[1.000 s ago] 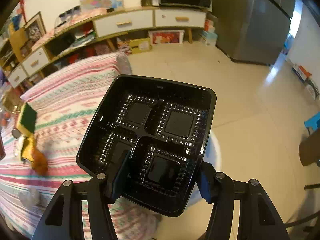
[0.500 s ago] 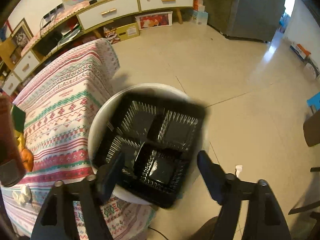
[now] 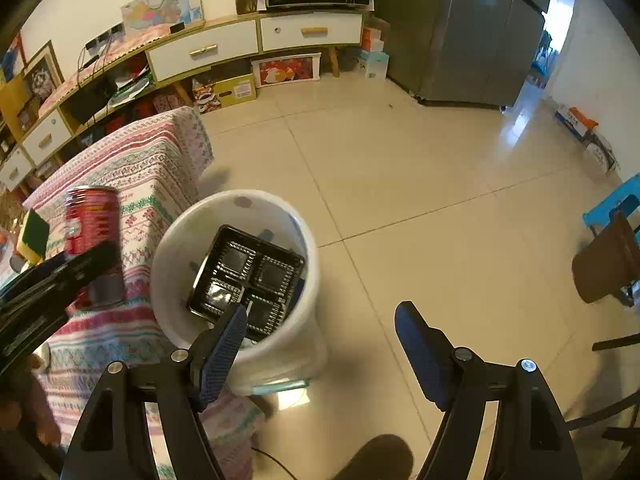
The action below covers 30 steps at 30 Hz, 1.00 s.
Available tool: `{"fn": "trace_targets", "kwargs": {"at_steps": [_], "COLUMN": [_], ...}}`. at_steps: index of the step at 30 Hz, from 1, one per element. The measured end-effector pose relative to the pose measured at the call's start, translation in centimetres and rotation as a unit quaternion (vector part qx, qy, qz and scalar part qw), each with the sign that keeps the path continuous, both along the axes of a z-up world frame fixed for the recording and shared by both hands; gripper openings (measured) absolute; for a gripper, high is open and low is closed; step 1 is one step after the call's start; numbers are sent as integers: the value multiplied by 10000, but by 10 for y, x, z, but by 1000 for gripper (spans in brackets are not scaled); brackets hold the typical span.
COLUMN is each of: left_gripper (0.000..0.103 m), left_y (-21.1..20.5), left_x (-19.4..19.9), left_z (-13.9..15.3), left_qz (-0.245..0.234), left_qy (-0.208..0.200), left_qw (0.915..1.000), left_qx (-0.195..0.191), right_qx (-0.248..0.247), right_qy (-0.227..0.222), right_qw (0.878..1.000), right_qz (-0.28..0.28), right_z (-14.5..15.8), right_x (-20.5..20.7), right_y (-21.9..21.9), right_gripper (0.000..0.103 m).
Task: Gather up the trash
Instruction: 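Carry the tray and can over the white bin and open both tools to drop them, then grasp the crumpled white paper with the left tool while the right tool grasps the orange object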
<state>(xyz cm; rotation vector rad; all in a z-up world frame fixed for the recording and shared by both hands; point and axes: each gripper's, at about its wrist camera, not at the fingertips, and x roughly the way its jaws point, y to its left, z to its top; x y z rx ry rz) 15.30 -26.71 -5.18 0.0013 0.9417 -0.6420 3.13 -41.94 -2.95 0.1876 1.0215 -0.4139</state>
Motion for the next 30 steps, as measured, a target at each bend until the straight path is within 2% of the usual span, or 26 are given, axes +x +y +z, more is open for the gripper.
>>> {"fn": "trace_targets", "kwargs": {"at_steps": [2,4,6,15,24,27,30], "left_gripper": [55,62,81,85,86,94,95], "left_y": [-4,-6,-3,37,80,93,110], "left_x": [-2,-4,-5,-10,-14,-16,-18], "left_z": [-4,-6,-4,14,26,29,31], "left_qz": [-48,-68,82,442,672,693,741], "left_qy": [-10,1,-97,-243,-289,-304,-265], "left_qw": [10000,10000,9998,9980,9960,9954,9949], "left_qx": [-16,30,142,392,507,593,636], "right_qx": [-68,-92,-81,-144,-225,-269,-305], "right_qy": [-21,-37,-66,-153,-295,-333,-380], "right_qw": [10000,10000,9999,9997,9981,9969,9956], "right_qz": [15,-8,-7,115,499,667,798], "right_z": [2,2,3,12,25,29,33], "right_x": [-3,-2,-3,-1,11,15,18], "right_y": [0,-1,-1,14,53,68,82], "right_gripper": [78,78,78,78,78,79,80]}}
